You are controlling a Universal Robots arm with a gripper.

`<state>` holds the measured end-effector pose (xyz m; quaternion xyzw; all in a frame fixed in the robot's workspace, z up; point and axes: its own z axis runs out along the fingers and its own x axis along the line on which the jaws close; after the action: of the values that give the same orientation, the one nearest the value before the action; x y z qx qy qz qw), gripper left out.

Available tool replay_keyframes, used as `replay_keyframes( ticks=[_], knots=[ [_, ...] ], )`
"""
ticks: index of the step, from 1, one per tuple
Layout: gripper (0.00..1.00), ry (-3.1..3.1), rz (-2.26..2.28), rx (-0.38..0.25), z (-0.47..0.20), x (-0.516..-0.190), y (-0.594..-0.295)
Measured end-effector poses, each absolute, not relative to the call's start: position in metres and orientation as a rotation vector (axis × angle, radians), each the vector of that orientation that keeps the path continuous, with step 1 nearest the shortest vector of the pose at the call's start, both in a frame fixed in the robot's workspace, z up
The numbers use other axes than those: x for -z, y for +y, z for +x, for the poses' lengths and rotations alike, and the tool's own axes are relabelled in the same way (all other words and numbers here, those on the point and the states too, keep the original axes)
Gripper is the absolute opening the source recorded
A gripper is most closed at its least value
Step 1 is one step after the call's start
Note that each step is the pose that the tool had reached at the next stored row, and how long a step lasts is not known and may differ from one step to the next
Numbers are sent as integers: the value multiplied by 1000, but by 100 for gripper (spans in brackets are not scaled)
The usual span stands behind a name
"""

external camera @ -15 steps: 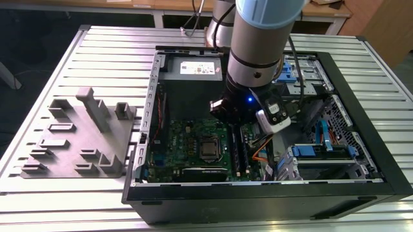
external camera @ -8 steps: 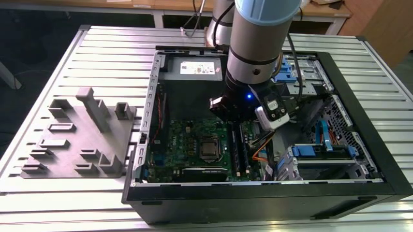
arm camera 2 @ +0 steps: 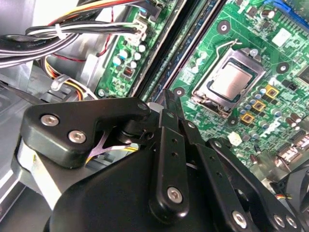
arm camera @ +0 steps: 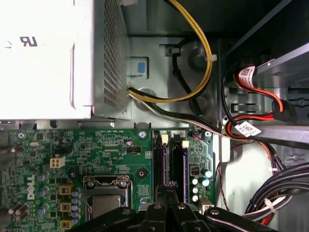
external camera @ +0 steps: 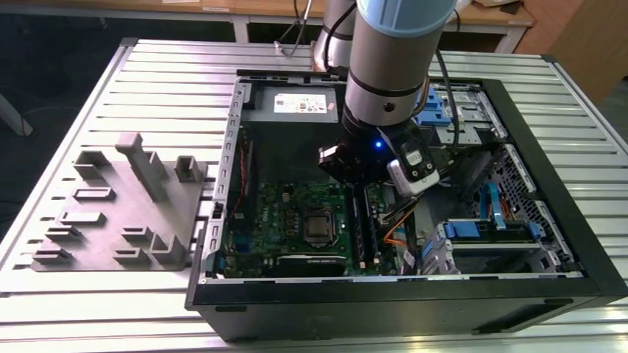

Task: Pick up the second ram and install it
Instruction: 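Press down the second ram until it locks into place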

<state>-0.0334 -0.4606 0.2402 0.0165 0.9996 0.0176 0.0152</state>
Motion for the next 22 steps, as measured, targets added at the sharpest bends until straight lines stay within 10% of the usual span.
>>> replay_keyframes(
  ticks=[22],
  knots=[
    [7, 3110, 51, -55, -30, -239, -453]
  ],
)
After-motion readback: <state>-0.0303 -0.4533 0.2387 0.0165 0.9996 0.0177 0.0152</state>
